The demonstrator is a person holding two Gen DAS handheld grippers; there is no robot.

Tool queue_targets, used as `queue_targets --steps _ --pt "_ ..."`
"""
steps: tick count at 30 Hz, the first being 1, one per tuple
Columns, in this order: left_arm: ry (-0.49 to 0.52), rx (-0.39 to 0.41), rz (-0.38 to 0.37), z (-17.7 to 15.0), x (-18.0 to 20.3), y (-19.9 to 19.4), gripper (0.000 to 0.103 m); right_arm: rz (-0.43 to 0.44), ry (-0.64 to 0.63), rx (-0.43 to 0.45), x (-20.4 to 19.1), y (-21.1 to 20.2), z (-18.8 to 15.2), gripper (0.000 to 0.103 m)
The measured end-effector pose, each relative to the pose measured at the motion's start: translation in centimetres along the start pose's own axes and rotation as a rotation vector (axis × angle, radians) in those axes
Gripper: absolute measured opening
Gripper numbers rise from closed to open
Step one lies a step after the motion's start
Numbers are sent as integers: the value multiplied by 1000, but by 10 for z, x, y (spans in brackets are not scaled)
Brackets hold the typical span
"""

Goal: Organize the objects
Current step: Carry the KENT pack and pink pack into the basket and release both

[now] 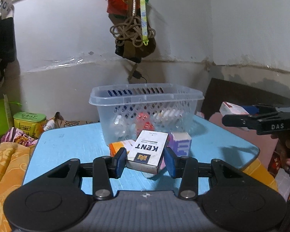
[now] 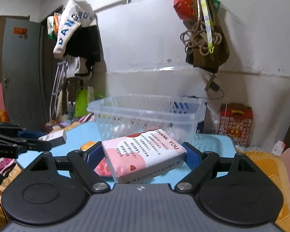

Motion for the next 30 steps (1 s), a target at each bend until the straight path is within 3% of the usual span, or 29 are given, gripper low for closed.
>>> queue_targets --steps 5,10,13,15,17,19,22,25,27,28,30 --pt "-30 28 22 22 1 5 47 -29 -17 74 -1 5 33 88" --pt "-64 106 -6 69 3 20 47 -66 -39 104 2 37 73 88" --pt "-125 137 -33 101 -1 35 47 -82 10 85 21 70 96 88" --pt "-126 132 -14 119 -1 53 47 -88 59 53 37 95 103 88" --pt "-122 98 10 131 -2 80 47 -130 75 41 45 112 100 88" --pt "-120 57 21 139 -7 109 47 -146 37 -33 44 133 93 88" --pt "-187 8 41 138 -22 145 47 -176 -41 -104 40 152 81 88" --pt "-173 -20 82 129 -25 166 47 -152 -33 -106 42 158 75 89" --pt "-181 -6 74 126 -26 168 49 -137 -16 -106 41 161 74 96" --pt "-193 11 62 125 -28 167 53 -157 -21 -93 39 158 74 102" --pt "-221 34 61 125 -32 162 95 -189 -29 -36 34 146 77 103"
Point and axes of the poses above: each gripper's, at about its wrist camera, not at the fingertips, and y roughly the way its jaws point, x to its right, z to its top, the point moved 3 cm from there along y, roughly the way its jaws point, and after that the axes turned 2 degrees about z, right-handed, at the moved point
